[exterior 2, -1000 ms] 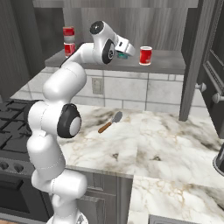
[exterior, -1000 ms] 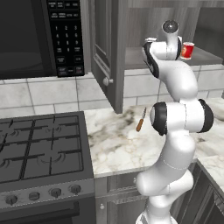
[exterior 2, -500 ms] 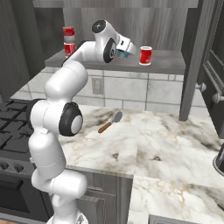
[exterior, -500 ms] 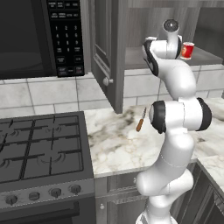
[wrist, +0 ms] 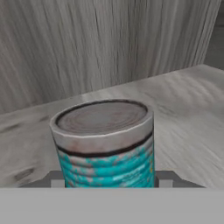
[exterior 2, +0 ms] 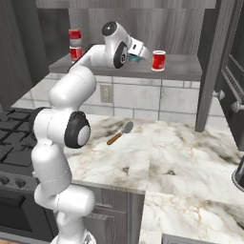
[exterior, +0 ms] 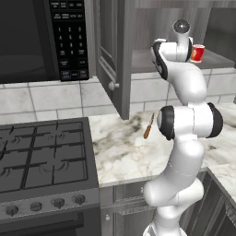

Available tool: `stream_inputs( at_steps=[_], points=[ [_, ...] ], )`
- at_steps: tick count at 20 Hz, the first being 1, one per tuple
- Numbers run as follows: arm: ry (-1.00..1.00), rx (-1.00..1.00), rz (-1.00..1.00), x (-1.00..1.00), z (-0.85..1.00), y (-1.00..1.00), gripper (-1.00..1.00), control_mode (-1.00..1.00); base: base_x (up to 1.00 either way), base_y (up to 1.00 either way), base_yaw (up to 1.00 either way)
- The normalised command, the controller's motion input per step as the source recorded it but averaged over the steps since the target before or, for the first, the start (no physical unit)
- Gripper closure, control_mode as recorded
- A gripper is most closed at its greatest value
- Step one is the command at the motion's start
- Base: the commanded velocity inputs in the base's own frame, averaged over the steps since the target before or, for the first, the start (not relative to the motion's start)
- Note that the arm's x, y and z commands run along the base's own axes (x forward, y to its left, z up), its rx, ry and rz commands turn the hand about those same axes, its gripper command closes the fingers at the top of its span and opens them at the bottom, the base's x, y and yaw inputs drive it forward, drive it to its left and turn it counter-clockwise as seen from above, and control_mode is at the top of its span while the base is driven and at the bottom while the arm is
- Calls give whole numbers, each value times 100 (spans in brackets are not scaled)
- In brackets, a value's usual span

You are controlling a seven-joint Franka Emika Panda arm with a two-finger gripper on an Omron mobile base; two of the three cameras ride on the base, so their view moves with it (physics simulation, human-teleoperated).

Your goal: Stack two cans on top of the other two cans in the cabinet.

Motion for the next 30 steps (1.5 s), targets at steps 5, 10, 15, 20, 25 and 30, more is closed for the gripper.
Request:
stream_inputs(
  at_steps=[5,10,15,20,25,30],
  points=[
    [-10,1,0,-17,0,-6,100,-100,0,0,0],
    [-17,0,0,-31,0,-1,100,-100,0,0,0],
    [-15,0,0,-24,6,7,100,-100,0,0,0],
    [-1,0,0,-4,27,4,100,-100,0,0,0],
    [-2,-2,-3,-8,31,1,100,-100,0,0,0],
    [-13,-9,-4,-20,24,0,100,-100,0,0,0]
  ],
)
